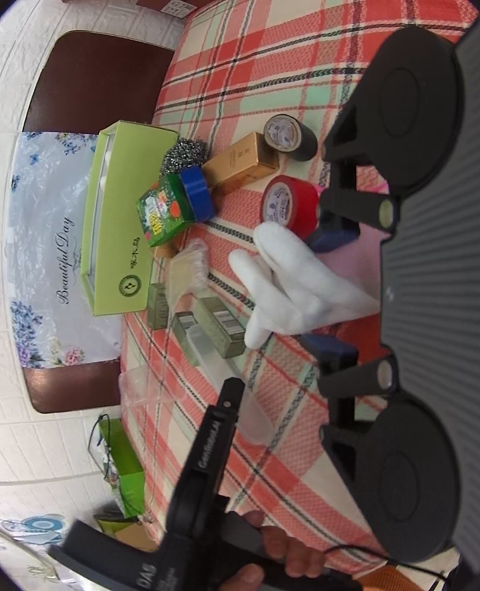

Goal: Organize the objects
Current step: 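Lower the plastic tube and white glove into the lime box, open both tools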

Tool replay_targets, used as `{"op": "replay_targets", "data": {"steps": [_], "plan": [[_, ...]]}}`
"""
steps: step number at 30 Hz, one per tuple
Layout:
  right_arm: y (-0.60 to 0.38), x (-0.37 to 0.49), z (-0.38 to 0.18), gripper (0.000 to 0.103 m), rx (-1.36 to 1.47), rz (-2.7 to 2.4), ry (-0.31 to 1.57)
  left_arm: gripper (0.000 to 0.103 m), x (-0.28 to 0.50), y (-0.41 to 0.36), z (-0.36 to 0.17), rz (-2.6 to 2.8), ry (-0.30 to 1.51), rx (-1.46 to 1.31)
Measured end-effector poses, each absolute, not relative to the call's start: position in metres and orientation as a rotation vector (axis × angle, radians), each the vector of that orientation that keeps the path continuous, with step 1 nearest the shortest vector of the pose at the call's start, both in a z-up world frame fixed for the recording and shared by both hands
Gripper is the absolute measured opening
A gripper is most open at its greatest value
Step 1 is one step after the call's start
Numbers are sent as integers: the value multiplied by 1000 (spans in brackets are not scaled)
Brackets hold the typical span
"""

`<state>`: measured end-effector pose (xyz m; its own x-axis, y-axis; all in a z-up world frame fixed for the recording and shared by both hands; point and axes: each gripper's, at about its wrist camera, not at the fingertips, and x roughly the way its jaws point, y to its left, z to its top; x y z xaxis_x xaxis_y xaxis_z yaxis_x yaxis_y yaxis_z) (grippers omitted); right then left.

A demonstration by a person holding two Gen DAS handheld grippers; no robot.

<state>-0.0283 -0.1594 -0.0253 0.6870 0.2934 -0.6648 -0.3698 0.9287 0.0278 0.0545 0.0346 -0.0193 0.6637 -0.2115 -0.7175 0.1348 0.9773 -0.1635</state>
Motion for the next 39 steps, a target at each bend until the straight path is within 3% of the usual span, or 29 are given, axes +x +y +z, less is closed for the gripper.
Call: {"op": "replay_targets", "data": {"steps": [4, 7, 8, 9, 11, 15, 31, 39], "plan": [[-158, -26, -30, 48, -109, 367, 730, 37, 54, 32, -20, -179, 822, -77], [-161, -22, -30, 34, -87, 373, 738, 36, 54, 30, -19, -165, 822, -62], [-161, -22, -30, 25, -81, 378, 738, 33, 54, 30, -19, -168, 828, -62], [-162, -22, -28, 21, -72, 386, 737, 21, 53, 30, -18, -172, 830, -70], [-164, -21, -25, 14, -43, 398, 732, 17, 52, 30, -16, -180, 834, -76], [-170, -20, -13, 12, 7, 402, 704, 12, 46, 21, -5, -168, 801, -20], [-194, 7, 57, 11, 114, 411, 522, 12, 52, 9, 62, -98, 568, 73], [-193, 66, 97, 11, 61, 354, 437, 12, 85, -11, 112, -183, 468, 23]]}}
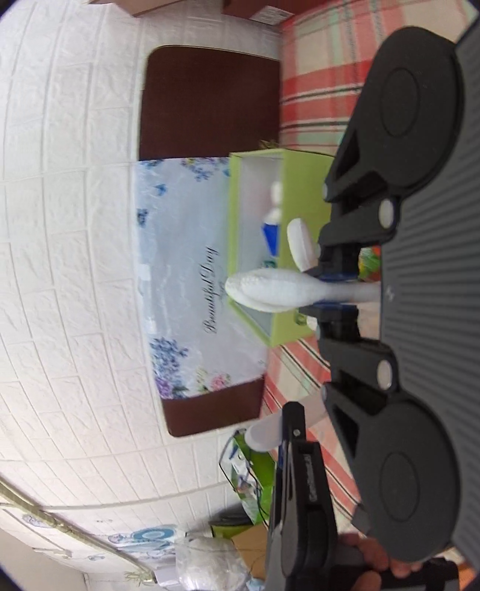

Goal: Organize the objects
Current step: 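Lower the plastic tube and white glove into the lime box, open both tools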

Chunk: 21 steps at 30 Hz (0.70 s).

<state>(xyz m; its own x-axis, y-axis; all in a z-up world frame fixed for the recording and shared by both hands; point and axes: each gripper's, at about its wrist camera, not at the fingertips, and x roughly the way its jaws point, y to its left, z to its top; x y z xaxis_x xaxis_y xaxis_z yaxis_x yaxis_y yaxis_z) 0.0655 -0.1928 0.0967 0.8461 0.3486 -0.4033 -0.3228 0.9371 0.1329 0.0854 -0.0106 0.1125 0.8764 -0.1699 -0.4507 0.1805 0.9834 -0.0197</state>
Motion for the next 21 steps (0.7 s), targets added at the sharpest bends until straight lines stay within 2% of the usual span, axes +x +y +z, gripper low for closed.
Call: {"op": "replay_targets", "data": {"steps": [7, 21], "plan": [[-194, 136, 116, 11, 24, 274, 389, 12, 148, -26, 132, -197, 469, -34], [-189, 242, 120, 11, -34, 253, 310, 12, 258, -31, 123, -147, 543, -64]]}}
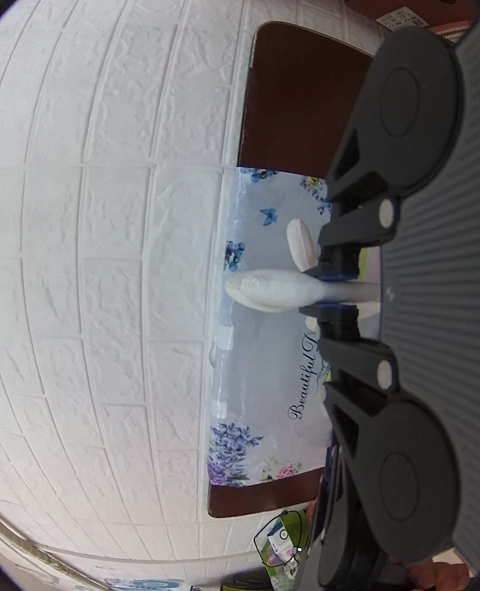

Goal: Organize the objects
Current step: 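Lower the plastic tube and white glove into the lime box, open both tools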

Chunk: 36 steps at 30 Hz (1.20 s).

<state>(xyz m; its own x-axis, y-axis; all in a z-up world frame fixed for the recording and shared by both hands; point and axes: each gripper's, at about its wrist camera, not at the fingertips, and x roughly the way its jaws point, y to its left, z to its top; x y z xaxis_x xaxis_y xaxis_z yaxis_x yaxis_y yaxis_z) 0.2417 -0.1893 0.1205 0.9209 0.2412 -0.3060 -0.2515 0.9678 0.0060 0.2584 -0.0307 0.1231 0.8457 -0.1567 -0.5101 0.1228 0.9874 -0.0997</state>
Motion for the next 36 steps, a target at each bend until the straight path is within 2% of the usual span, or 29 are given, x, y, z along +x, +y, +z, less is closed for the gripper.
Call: {"op": "replay_targets", "data": {"steps": [6, 9, 11, 13, 16, 21, 28, 36], "plan": [[-199, 282, 66, 14, -63, 250, 439, 12, 292, -31, 82, -144, 612, -102], [-204, 296, 34, 32, -107, 222, 525, 16, 305, -30, 62, -145, 641, -97], [-206, 299, 20, 60, -137, 211, 552, 29, 310, -28, 53, -140, 647, -84], [-209, 299, 14, 75, -146, 188, 545, 52, 313, -25, 49, -122, 647, -80], [-219, 296, 17, 96, -93, 196, 523, 58, 311, -20, 48, -110, 639, -87], [-230, 285, 36, 103, -37, 163, 485, 75, 299, -19, 62, -88, 610, -83], [-236, 249, 64, 103, 36, 178, 476, 99, 249, -27, 98, -54, 482, -33], [-228, 204, 75, 103, -12, 148, 521, 99, 198, -29, 111, -61, 501, -18]]}}
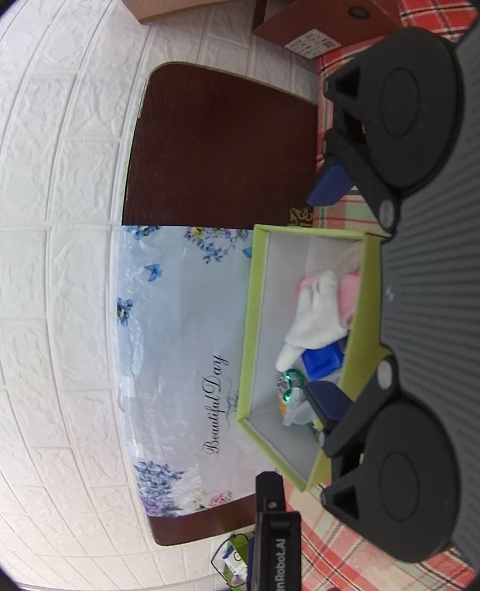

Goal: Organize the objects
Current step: 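Lower the plastic tube and white glove into the lime box, open both tools, then grasp the olive soap bar with the left tool while the right tool grasps the red tape roll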

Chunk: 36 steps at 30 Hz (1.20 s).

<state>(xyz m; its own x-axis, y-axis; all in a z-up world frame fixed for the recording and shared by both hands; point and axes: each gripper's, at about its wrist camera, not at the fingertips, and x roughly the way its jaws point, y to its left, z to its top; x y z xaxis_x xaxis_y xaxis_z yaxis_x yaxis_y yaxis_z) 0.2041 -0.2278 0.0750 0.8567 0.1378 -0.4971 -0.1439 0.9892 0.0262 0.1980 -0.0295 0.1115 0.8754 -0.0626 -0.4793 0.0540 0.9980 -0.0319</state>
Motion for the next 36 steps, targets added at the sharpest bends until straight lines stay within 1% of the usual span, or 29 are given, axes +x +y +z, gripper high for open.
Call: {"op": "replay_targets", "data": {"steps": [9, 17, 26, 36], "plan": [[-227, 138, 84, 103, 3, 151, 518, 99, 132, -21, 107, -78, 489, -39], [-218, 88, 78, 103, -28, 164, 513, 99, 86, -23, 84, -101, 502, -18], [-216, 60, 49, 103, 7, 169, 562, 99, 62, -19, 56, -100, 561, 2], [-228, 41, 30, 103, 67, 173, 597, 99, 56, -16, 32, -98, 632, 19]]}}
